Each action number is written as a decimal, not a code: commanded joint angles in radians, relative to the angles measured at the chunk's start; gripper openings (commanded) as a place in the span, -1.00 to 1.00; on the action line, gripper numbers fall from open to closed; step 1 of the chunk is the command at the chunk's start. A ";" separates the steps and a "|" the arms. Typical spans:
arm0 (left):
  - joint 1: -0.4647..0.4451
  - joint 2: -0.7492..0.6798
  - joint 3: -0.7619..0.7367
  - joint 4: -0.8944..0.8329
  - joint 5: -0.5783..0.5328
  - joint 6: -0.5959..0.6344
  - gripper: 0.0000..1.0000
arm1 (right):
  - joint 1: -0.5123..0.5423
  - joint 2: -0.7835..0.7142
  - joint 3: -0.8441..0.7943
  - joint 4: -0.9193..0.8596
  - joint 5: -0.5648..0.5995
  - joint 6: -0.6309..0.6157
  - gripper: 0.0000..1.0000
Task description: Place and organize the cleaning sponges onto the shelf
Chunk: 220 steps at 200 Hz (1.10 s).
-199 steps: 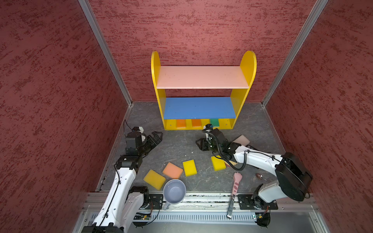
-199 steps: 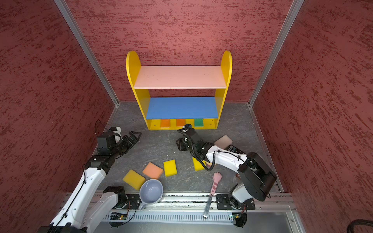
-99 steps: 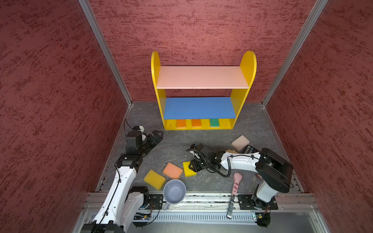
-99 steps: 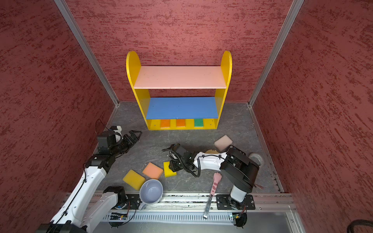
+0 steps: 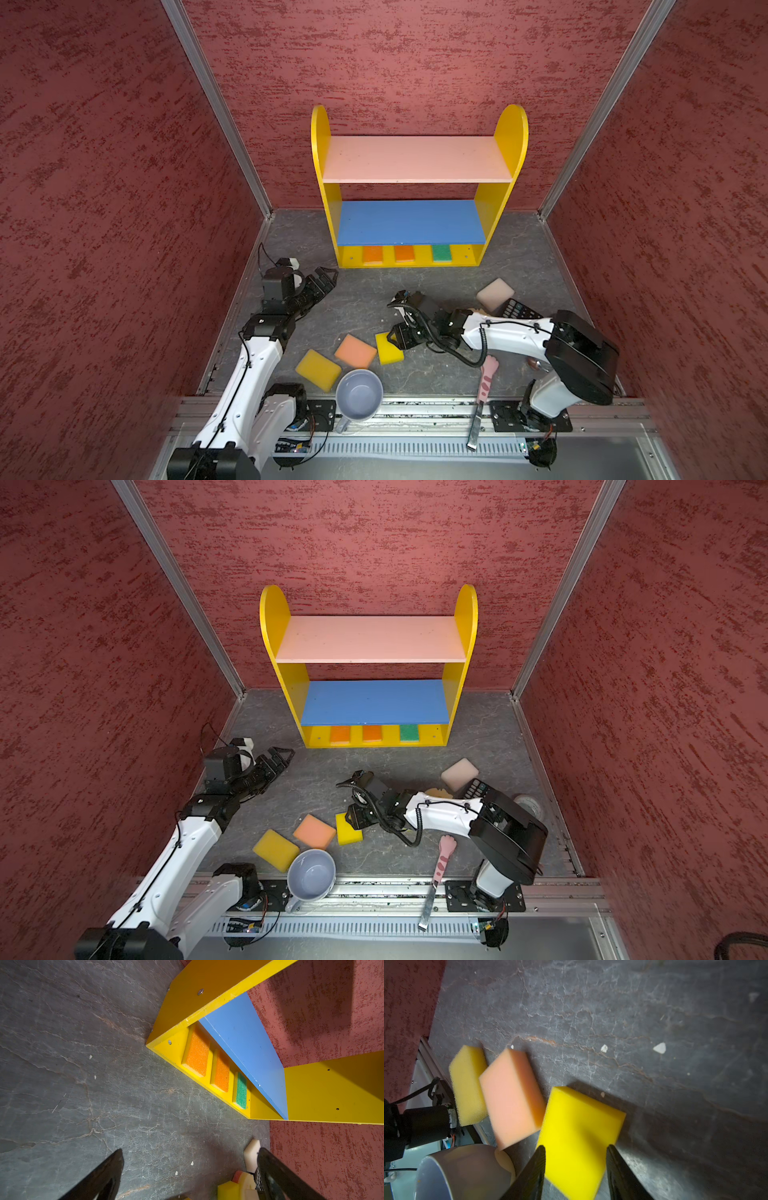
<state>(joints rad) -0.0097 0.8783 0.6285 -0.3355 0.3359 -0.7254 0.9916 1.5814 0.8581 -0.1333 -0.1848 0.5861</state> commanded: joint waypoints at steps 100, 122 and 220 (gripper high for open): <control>0.006 0.062 0.026 0.050 0.025 0.004 0.99 | 0.002 0.067 -0.059 0.073 -0.073 0.086 -0.05; 0.005 0.068 0.033 0.051 0.025 0.011 0.99 | 0.002 0.074 -0.045 0.053 -0.063 0.072 -0.05; -0.009 0.107 0.052 0.020 0.010 0.050 0.94 | -0.116 -0.200 -0.040 -0.327 0.281 -0.013 0.06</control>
<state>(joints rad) -0.0082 0.9710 0.6422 -0.3065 0.3508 -0.7177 0.9436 1.4998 0.8280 -0.3264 -0.0555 0.5865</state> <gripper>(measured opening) 0.976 0.517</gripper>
